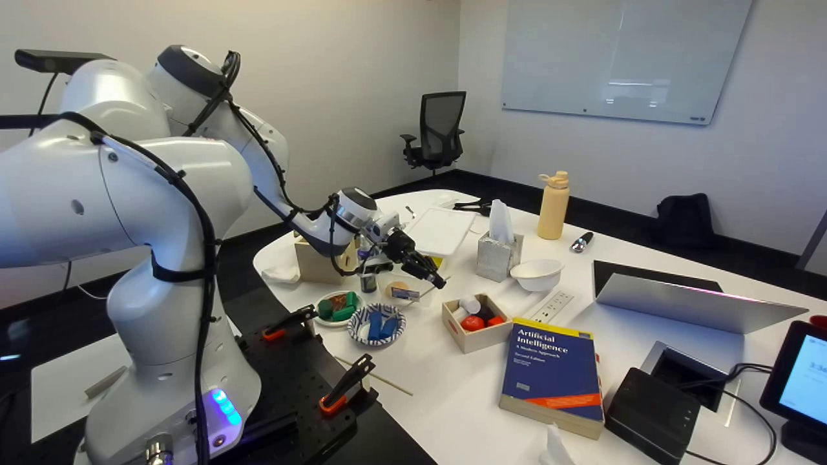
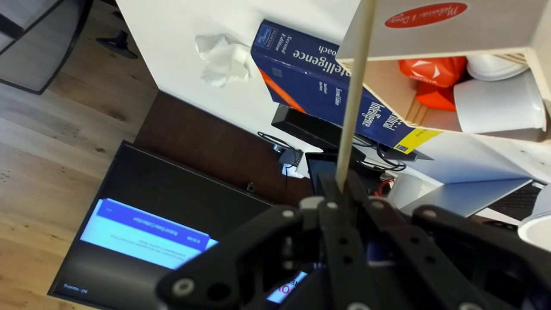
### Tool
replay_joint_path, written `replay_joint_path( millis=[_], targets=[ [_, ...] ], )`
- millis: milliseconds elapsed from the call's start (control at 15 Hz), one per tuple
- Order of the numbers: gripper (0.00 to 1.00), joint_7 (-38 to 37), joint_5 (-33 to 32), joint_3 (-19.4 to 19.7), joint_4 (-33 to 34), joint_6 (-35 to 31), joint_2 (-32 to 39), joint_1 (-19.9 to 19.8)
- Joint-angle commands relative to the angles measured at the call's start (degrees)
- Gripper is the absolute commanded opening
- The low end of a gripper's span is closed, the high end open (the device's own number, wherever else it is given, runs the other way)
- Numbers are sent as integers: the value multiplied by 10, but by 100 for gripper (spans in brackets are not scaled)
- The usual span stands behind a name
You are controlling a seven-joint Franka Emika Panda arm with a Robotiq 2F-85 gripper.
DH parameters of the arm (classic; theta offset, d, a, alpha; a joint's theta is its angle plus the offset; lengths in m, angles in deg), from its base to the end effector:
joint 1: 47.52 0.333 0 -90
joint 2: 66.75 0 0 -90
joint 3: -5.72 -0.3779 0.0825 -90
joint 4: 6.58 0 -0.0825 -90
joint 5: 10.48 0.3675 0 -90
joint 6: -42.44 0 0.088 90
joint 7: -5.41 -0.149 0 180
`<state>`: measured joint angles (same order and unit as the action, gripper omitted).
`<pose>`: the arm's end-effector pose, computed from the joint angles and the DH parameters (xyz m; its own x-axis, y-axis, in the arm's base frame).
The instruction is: Stir the bowl with the straw
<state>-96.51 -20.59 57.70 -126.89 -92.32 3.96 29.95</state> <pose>0.4920 0.1434 0.0576 0.4677 -0.2955 0.8330 -0.8804 -0.2400 0.4091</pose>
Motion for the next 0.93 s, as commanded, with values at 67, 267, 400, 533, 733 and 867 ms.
replay_joint_path(
  millis=[67, 267, 400, 533, 733, 867],
  targets=[
    [2, -37, -26, -10, 8, -3, -18, -6],
    [2, -40, -21, -16, 3, -28, -33, -14],
    [2, -34, -21, -19, -2, -32, -41, -15],
    [2, -21, -22, -26, -6, -28, -54, -23],
    [2, -9, -26, -39, -15, -5, -68, -30],
    [2, -15, -32, -39, -17, 11, -70, -31]
  ],
)
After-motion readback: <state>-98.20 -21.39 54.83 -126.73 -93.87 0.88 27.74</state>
